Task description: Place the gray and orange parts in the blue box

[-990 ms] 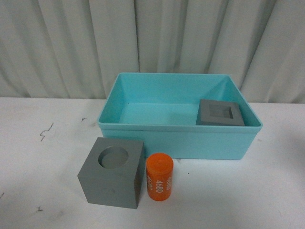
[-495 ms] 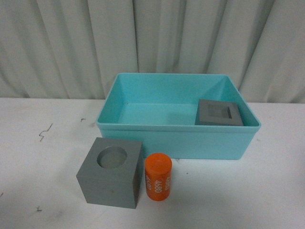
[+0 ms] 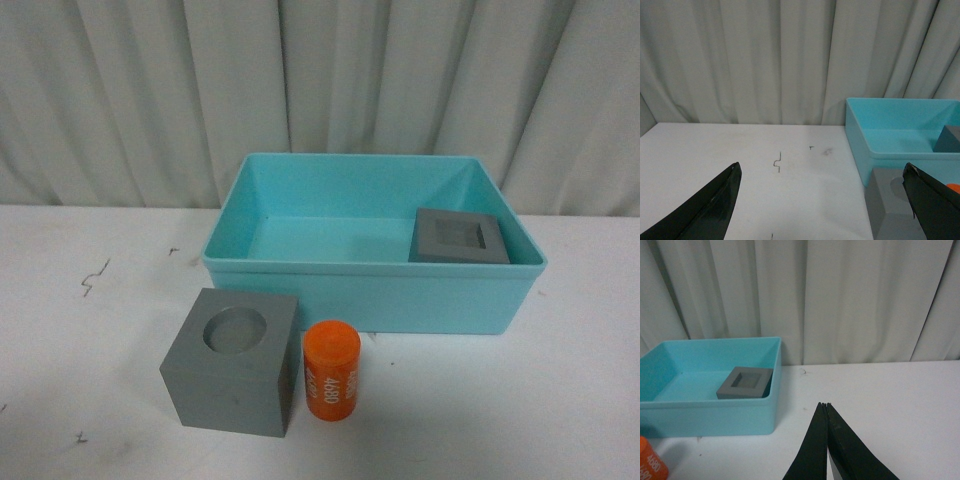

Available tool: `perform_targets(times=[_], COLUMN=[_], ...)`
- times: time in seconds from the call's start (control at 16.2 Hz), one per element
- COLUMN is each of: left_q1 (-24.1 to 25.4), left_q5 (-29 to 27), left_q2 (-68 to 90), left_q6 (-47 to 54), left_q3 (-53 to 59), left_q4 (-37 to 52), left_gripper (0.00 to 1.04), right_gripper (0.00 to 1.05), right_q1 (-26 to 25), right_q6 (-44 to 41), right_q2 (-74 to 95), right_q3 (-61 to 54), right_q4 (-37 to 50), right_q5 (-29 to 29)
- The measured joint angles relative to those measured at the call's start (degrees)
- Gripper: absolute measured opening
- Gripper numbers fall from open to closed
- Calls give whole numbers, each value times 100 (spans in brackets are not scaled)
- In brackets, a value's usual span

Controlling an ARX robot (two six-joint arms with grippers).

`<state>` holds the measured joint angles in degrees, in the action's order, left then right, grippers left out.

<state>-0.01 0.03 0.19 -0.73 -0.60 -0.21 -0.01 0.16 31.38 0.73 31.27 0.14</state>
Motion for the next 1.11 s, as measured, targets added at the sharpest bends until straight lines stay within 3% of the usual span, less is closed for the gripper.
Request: perform_targets(times=[0.93, 0.99, 1.11], left_q1=[0, 0, 0], left_q5=[-2, -7, -7], left_q2=[0, 0, 0], left_q6=[0, 0, 0], left_q3=[0, 0, 0], left_q4=[0, -2, 2], left_gripper=[98, 98, 98], right_gripper=[2, 2, 2], right_q1=[0, 0, -2], right_q6=[-2, -2, -2], right_q2=[-2232, -2857, -3123], right_q3=[-9, -7, -7], right_q4=[-2260, -3143, -3195], right_q5=[0, -11, -9])
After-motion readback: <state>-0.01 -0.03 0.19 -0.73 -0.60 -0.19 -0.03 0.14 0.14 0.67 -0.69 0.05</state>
